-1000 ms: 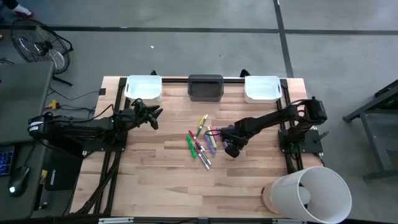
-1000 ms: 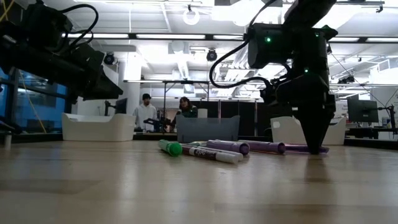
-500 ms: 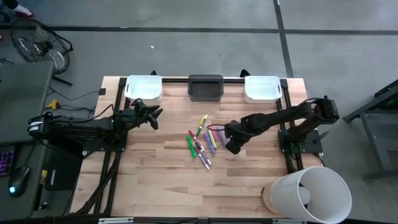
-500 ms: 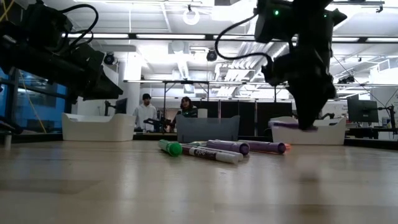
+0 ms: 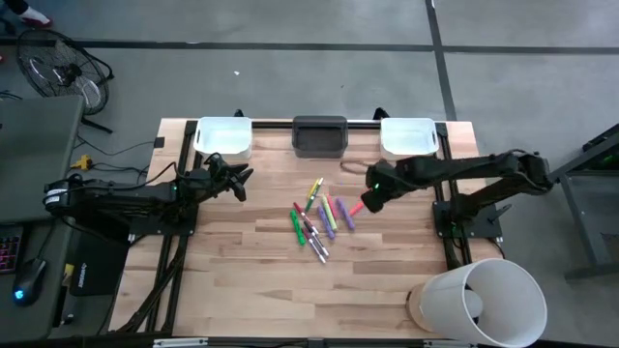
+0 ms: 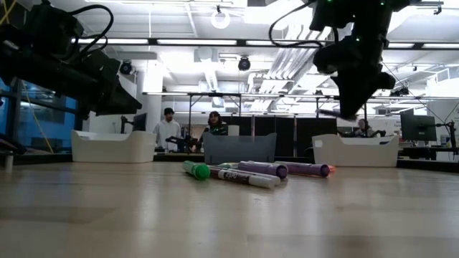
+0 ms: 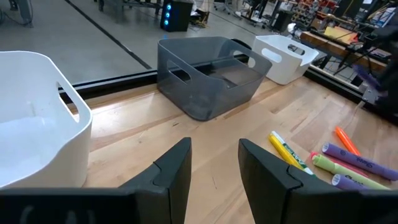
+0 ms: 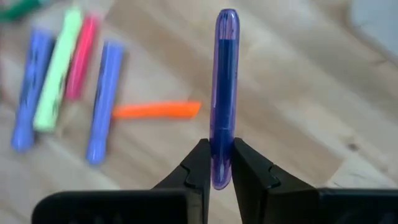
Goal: Pick & Place Markers
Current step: Put the violet pen into the right white bin
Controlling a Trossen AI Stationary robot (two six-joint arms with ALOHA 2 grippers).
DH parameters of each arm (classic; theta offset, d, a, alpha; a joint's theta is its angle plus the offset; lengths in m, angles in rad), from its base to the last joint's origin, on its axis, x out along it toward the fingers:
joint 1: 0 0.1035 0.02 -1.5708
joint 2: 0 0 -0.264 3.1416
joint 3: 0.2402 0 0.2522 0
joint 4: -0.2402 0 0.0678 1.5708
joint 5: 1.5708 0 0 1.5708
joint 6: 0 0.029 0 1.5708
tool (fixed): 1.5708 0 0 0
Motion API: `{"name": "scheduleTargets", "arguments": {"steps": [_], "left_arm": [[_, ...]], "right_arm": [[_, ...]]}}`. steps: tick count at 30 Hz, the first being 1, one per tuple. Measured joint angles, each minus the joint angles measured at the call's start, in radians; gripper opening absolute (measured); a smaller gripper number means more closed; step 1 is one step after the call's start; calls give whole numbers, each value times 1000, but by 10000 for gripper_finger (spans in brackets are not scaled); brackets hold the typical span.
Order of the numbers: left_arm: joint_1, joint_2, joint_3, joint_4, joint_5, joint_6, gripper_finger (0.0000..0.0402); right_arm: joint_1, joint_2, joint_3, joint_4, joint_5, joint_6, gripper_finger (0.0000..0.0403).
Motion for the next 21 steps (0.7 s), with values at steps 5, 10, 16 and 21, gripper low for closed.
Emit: {"name": "scheduleTargets", "arguments": {"steps": [5,10,16,21], "left_arm": [[0,0,0,0,0,0,131],[0,0,0,0,0,0,131],[0,0,0,0,0,0,131],[0,0,0,0,0,0,131]], "right_arm": [[-103,-68,0,14,72,-5,47],[-219,-95,1,36,169,-33,52],[-356,-94,1,95,187,-114,45],[-452,-93,1,121,206,-145,52]]}}
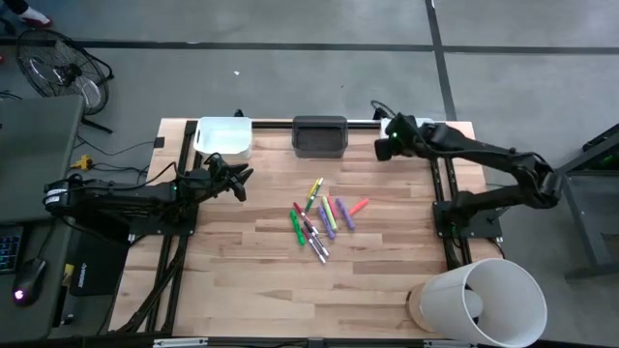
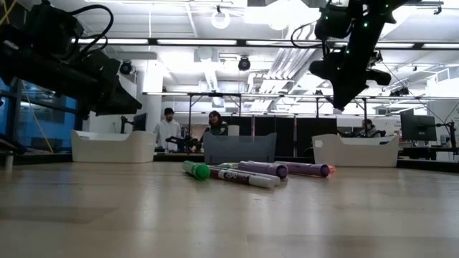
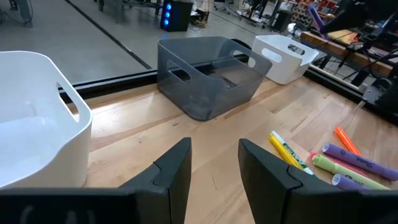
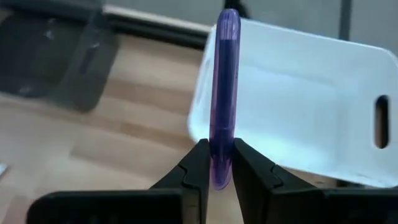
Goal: Pick & Place Markers
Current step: Put the violet pen into the right white bin
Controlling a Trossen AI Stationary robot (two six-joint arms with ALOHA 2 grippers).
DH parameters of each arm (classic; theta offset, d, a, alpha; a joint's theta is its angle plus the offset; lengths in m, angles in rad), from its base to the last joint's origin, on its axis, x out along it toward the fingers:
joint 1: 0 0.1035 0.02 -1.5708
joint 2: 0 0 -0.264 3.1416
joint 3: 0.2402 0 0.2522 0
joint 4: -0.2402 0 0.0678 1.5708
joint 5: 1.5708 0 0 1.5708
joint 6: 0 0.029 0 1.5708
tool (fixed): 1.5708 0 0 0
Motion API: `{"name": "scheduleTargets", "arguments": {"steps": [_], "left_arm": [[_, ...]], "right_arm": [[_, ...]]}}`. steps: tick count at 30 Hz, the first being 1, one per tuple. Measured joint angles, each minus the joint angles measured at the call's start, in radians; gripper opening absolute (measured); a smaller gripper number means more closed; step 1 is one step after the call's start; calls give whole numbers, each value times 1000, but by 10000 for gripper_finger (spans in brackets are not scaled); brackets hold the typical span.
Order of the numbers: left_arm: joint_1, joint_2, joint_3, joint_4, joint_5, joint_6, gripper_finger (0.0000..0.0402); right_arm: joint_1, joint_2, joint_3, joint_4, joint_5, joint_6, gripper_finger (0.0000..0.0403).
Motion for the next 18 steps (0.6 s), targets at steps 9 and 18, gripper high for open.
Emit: {"name": "scheduleTargets", "arguments": {"steps": [9,18], "left_arm": [[0,0,0,0,0,0,131],[0,0,0,0,0,0,131]], "right_arm": [[-80,0,0,23,59,-1,51],[-84,102,0,123,86,-18,54]]}}
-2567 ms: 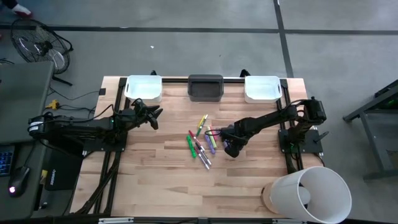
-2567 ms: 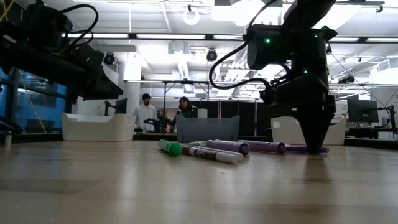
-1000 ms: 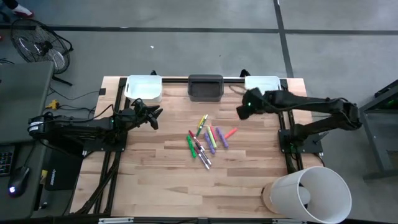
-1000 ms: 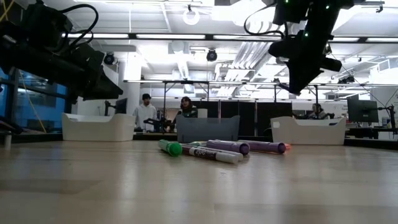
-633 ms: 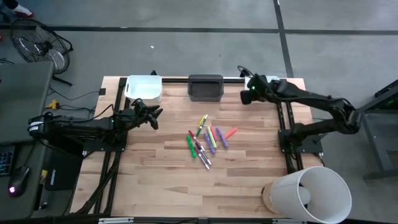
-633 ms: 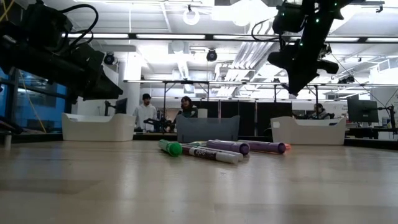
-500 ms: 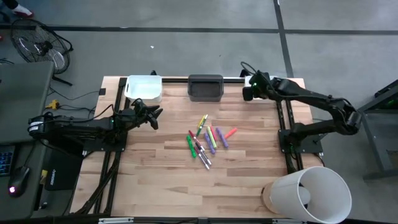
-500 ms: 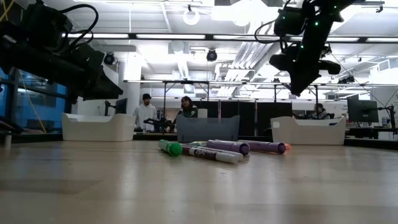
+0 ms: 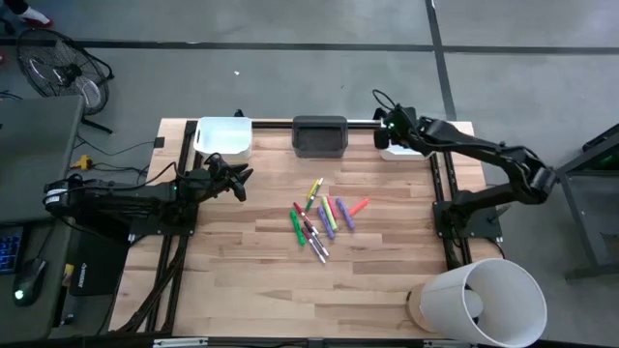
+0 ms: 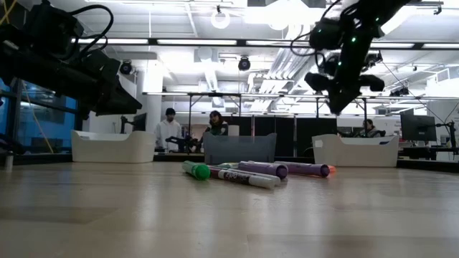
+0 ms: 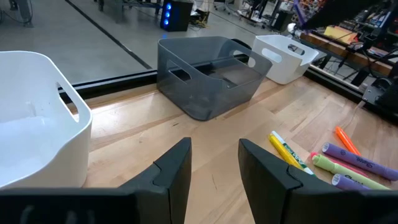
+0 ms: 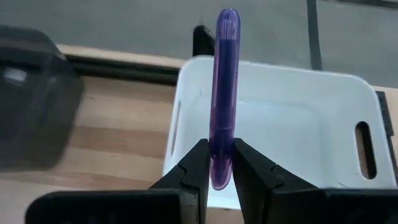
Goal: Pick & Place Markers
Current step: Put the violet pen into the right white bin
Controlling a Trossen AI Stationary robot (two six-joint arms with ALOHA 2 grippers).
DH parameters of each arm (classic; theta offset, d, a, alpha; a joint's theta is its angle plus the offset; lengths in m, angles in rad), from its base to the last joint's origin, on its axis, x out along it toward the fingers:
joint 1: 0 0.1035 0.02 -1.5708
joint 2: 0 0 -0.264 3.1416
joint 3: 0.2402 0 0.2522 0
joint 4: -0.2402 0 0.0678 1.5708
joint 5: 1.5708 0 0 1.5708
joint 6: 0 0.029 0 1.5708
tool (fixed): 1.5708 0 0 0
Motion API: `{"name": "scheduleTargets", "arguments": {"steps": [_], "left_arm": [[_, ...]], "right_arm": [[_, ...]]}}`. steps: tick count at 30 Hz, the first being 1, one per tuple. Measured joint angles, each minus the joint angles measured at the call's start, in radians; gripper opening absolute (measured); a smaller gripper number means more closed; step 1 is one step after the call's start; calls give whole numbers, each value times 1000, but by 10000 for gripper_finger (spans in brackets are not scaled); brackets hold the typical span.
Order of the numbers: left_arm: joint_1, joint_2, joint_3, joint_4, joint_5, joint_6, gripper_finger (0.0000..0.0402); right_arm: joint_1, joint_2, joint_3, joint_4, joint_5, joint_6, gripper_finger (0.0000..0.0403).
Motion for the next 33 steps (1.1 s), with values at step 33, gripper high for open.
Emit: {"name": "scheduleTargets", "arguments": {"steps": [33], "left_arm": [[0,0,0,0,0,0,131]], "right_arm": [[-84,235,0,-60,-59,47,66]]}}
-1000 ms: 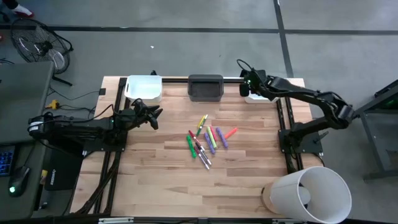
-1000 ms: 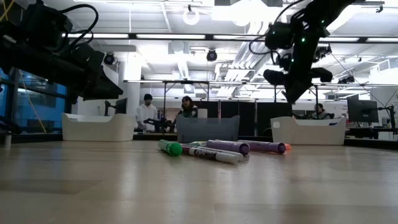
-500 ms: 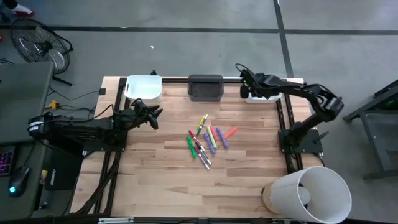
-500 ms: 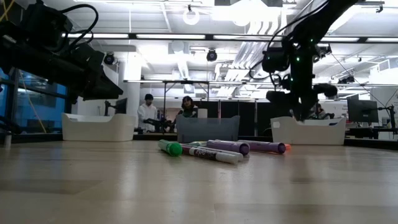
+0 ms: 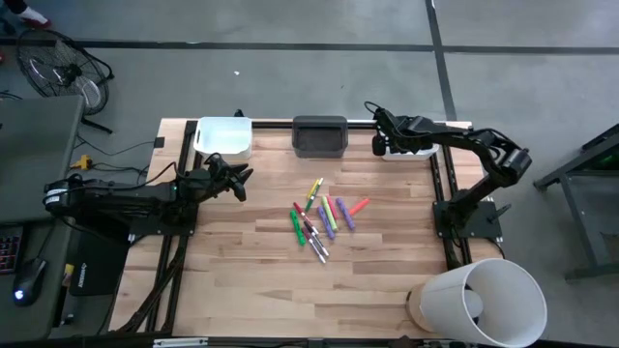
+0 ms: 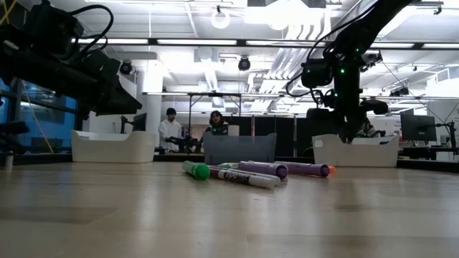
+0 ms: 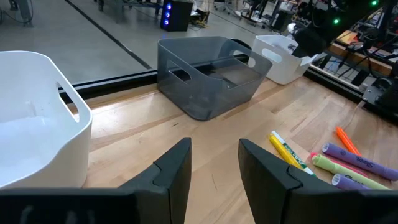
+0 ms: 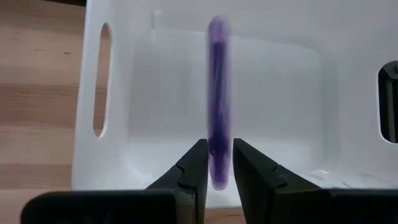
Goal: Pick & Place Markers
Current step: Put the violet pen into the right white bin, then put the orange pen into the right white bin
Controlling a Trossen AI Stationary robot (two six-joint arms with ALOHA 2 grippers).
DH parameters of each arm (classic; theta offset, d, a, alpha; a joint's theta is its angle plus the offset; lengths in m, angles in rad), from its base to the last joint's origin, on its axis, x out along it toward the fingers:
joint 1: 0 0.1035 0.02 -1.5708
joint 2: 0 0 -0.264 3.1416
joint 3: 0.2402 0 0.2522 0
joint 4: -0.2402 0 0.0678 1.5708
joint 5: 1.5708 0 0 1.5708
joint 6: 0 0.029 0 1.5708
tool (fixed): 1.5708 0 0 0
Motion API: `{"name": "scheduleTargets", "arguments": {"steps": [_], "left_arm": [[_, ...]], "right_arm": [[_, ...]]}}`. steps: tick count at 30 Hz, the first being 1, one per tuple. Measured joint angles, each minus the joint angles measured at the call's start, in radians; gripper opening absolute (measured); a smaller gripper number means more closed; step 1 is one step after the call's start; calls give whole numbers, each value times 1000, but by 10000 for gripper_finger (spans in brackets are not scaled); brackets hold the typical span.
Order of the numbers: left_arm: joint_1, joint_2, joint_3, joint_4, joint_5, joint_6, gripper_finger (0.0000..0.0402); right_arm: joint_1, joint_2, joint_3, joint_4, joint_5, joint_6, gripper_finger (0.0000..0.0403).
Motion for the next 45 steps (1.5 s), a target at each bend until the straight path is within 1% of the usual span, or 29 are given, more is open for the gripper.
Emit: {"name": "scheduleTargets", "arguments": {"steps": [7,12,17,28,36,39,45], "left_arm": [[0,0,0,0,0,0,131],[0,0,0,0,0,0,131],[0,0,0,0,0,0,131],[0,0,0,0,0,0,131],[0,0,0,0,0,0,131],[0,0,0,0,0,0,131],[0,0,0,0,0,0,131]], "right_arm": [[0,0,0,0,0,-2,94],[0,0,0,0,0,-2,106],[0,0,0,0,0,-7,108],[2,-5,0,7,-11,-99,108],[2,-78,0,0,-14,-110,108],[2,-118,0,0,-36,-118,108],[2,-188,0,9,-179,-174,108]]}}
